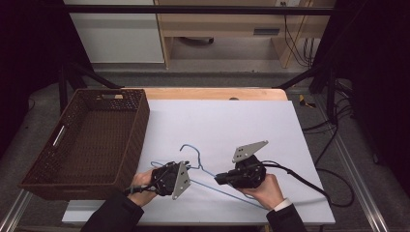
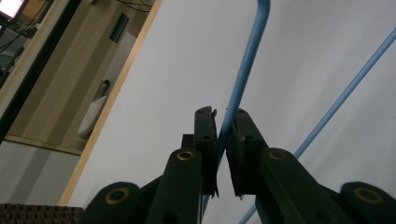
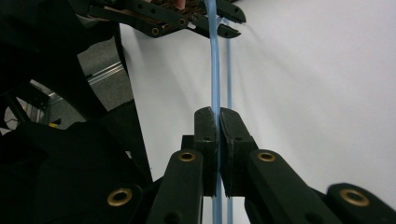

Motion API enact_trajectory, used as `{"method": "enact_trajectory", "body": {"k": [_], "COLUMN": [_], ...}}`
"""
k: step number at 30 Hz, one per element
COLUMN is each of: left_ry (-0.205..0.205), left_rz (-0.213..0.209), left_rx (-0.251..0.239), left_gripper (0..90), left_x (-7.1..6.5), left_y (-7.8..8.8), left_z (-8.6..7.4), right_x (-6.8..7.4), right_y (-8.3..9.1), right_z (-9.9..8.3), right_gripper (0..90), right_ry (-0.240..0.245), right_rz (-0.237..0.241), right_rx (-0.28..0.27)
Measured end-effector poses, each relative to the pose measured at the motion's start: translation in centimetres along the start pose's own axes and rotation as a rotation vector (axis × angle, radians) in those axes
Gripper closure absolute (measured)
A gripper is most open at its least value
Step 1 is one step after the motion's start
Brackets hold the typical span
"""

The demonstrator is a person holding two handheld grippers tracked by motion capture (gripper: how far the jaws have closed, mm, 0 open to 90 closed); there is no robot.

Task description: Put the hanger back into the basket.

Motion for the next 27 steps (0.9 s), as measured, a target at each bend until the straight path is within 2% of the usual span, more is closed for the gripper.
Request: {"method": "enact_trajectory", "body": {"k": [5, 6, 9, 10, 11, 15, 18, 19, 20, 24, 27], "left_ry": [-0.024, -0.039, -0.030, -0.041, -0.030, -0.027, -0.024, -0.019, -0.014, 0.028, 0.067], "left_rz": [-0.009, -0.011, -0.020, -0.020, -0.021, -0.018, -0.014, -0.013, -0.011, 0.000, 0.008], "left_rx": [0.023, 0.037, 0.033, 0.040, 0.030, 0.042, 0.063, 0.068, 0.073, 0.094, 0.103], "left_gripper": [85.3, 86.0, 86.4, 86.5, 86.5, 86.6, 86.7, 86.7, 86.7, 86.6, 86.6], "left_x": [-0.2, -0.2, -0.2, -0.1, -0.1, 0.0, 0.2, 0.3, 0.4, 0.8, 1.1], "left_y": [0.0, 0.0, 0.1, 0.2, 0.2, 0.3, 0.3, 0.3, 0.3, 0.3, 0.3], "left_z": [0.1, 0.1, 0.3, 0.3, 0.5, 0.8, 0.8, 0.9, 0.8, 0.8, 0.7], "right_x": [-0.3, -0.4, -0.6, -0.6, -0.6, -0.9, -1.4, -1.7, -1.7, -2.4, -3.0], "right_y": [0.2, 0.3, 0.6, 0.6, 0.7, 1.1, 1.8, 2.6, 2.6, 4.2, 5.2], "right_z": [0.2, 0.3, 0.4, 0.5, 0.5, 0.7, 1.0, 1.3, 1.3, 1.6, 1.4], "right_gripper": [86.5, 86.4, 85.7, 84.7, 84.0, 77.5, 66.7, 60.4, 60.4, 45.0, 37.8], "right_ry": [-0.010, -0.010, -0.006, 0.002, 0.001, 0.010, 0.017, 0.034, 0.034, 0.064, 0.067], "right_rz": [-0.021, -0.029, -0.042, -0.047, -0.055, -0.090, -0.142, -0.197, -0.197, -0.299, -0.373], "right_rx": [-0.009, -0.016, -0.027, -0.031, -0.035, -0.050, -0.090, -0.130, -0.130, -0.200, -0.219]}}
Point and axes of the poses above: each handheld gripper's, and its own axes: y roughly backward along the jaws, z roughly out of its top, x roughly to its left, the point moved 6 cm from there along -y, roughly forward along the jaws, and after that the axes turned 5 degrees about -z, right-handed, at the moved point
